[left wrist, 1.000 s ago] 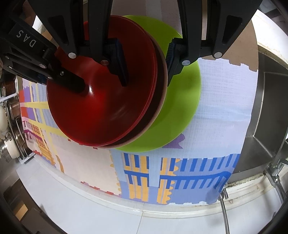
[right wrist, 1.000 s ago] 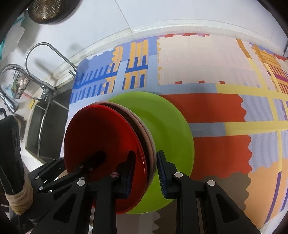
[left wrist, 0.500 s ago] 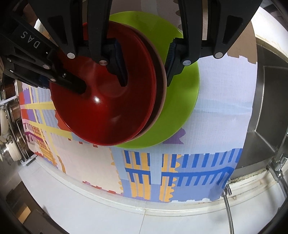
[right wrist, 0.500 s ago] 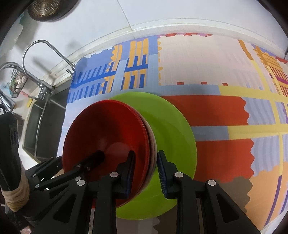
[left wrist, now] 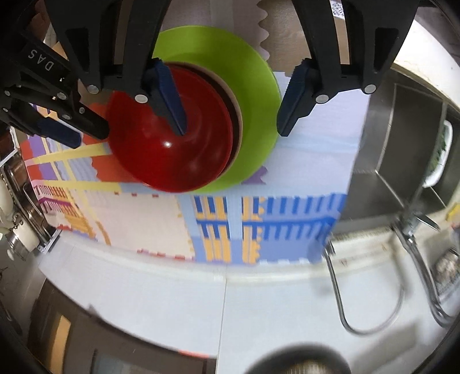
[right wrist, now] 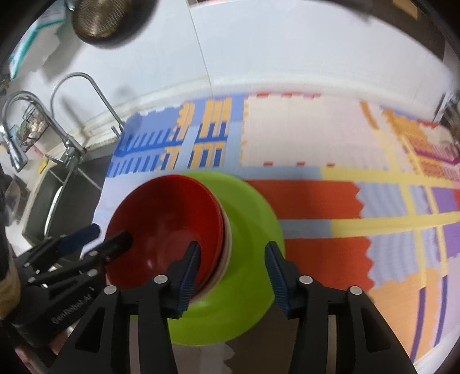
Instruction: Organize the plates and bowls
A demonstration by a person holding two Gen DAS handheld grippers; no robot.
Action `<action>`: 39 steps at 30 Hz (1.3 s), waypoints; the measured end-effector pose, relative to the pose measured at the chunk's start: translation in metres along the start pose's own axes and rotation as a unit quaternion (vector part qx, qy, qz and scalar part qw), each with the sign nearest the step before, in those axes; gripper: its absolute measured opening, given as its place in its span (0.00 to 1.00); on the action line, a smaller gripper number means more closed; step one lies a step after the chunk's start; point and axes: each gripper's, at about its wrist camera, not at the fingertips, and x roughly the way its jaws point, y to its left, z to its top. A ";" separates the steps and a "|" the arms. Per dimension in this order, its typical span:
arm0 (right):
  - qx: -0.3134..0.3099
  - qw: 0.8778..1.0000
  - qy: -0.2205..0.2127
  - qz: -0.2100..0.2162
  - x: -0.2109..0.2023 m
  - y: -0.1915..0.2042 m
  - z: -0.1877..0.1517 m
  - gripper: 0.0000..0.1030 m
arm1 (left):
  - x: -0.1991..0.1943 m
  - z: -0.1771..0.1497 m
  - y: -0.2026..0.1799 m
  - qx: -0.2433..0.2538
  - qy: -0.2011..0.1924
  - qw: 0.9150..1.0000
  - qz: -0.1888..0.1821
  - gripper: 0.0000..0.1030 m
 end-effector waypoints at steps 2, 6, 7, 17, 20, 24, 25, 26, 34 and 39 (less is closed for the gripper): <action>-0.003 1.000 -0.020 -0.006 -0.011 -0.001 -0.004 0.56 | -0.013 -0.006 -0.003 0.002 -0.019 1.000 0.005 0.67; -0.001 0.998 -0.066 -0.014 -0.038 -0.006 -0.018 0.66 | -0.036 -0.022 -0.011 -0.006 -0.051 0.999 0.014 0.71; 0.000 0.997 -0.080 -0.016 -0.047 -0.009 -0.023 0.68 | -0.042 -0.028 -0.013 -0.007 -0.057 0.998 0.018 0.73; -0.032 0.986 -0.163 -0.025 -0.110 -0.018 -0.075 0.80 | -0.103 -0.086 -0.039 -0.014 -0.129 0.991 0.036 0.87; -0.037 0.983 -0.179 -0.028 -0.127 -0.019 -0.091 0.81 | -0.120 -0.100 -0.046 -0.011 -0.145 0.989 0.041 0.91; -0.037 0.980 -0.195 -0.031 -0.150 -0.021 -0.115 0.81 | -0.142 -0.122 -0.053 -0.012 -0.168 0.984 0.049 0.94; -0.036 0.979 -0.198 -0.032 -0.154 -0.021 -0.120 0.81 | -0.147 -0.127 -0.055 -0.011 -0.172 0.984 0.052 0.95; -0.035 0.978 -0.202 -0.033 -0.160 -0.022 -0.126 0.83 | -0.152 -0.132 -0.057 -0.010 -0.174 0.983 0.054 0.96; -0.030 0.973 -0.224 -0.039 -0.198 -0.027 -0.168 0.85 | -0.190 -0.166 -0.070 0.004 -0.209 0.976 0.067 1.00; -0.030 0.971 -0.233 -0.042 -0.217 -0.028 -0.186 0.85 | -0.208 -0.180 -0.075 0.007 -0.221 0.973 0.072 1.00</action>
